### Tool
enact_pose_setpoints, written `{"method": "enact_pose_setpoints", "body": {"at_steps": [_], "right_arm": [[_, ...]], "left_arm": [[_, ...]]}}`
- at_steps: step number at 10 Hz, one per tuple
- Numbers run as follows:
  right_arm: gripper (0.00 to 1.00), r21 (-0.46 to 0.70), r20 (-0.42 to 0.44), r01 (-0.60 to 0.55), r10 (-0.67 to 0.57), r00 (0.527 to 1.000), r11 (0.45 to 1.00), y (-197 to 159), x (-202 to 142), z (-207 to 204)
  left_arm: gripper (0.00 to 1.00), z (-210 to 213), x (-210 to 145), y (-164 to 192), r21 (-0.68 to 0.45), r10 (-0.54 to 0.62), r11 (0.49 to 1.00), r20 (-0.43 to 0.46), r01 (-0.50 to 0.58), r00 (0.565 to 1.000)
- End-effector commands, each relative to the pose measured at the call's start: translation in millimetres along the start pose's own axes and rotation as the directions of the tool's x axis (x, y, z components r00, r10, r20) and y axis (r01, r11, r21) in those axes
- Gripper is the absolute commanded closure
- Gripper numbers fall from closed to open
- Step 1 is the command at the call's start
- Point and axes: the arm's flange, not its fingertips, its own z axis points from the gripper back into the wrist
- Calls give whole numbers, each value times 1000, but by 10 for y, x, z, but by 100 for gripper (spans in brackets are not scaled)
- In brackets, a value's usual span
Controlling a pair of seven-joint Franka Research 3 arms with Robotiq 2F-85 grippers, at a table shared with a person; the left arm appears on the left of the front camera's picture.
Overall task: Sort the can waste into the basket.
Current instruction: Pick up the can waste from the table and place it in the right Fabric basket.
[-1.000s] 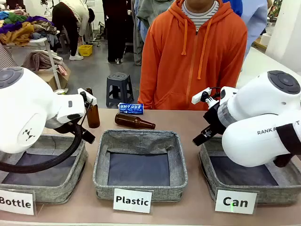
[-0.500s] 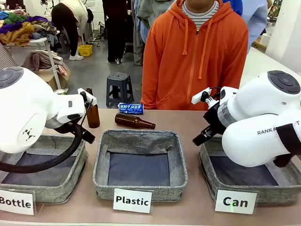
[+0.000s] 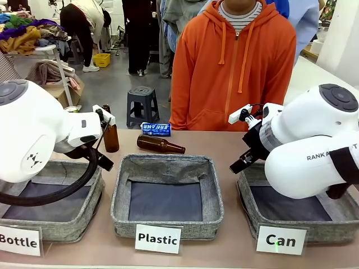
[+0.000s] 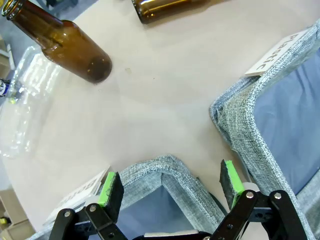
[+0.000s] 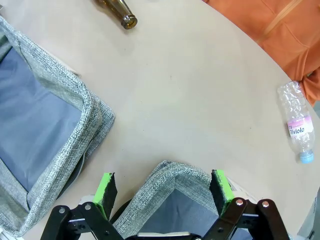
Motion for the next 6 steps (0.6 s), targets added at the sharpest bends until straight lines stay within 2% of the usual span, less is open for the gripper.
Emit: {"method": "enact_pose_setpoints", "body": {"at_steps": [1, 2, 3, 4, 5, 6], "right_arm": [[0, 0, 0, 1, -1, 1000, 1000, -1, 0, 0], [0, 0, 0, 0, 0, 1000, 1000, 0, 0, 0], [0, 67, 92, -8, 2, 996, 998, -44, 121, 463], [0, 149, 103, 49, -65, 993, 988, -101, 203, 910], [0, 268, 36, 236, -255, 966, 934, -146, 267, 1351], [0, 345, -26, 347, -360, 932, 872, -218, 178, 1717]], "left_arm": [[0, 0, 0, 0, 0, 0, 1000, 0, 0, 1000], [0, 0, 0, 0, 0, 0, 1000, 0, 0, 1000], [0, 535, 83, -98, -8, 15, 1000, 118, -14, 993], [0, 1033, 117, -184, -111, 93, 991, 133, -78, 987], [0, 1443, 109, -265, -192, 134, 975, 95, -114, 986], [0, 1746, -29, -264, -313, 134, 944, 62, -108, 989]]}}
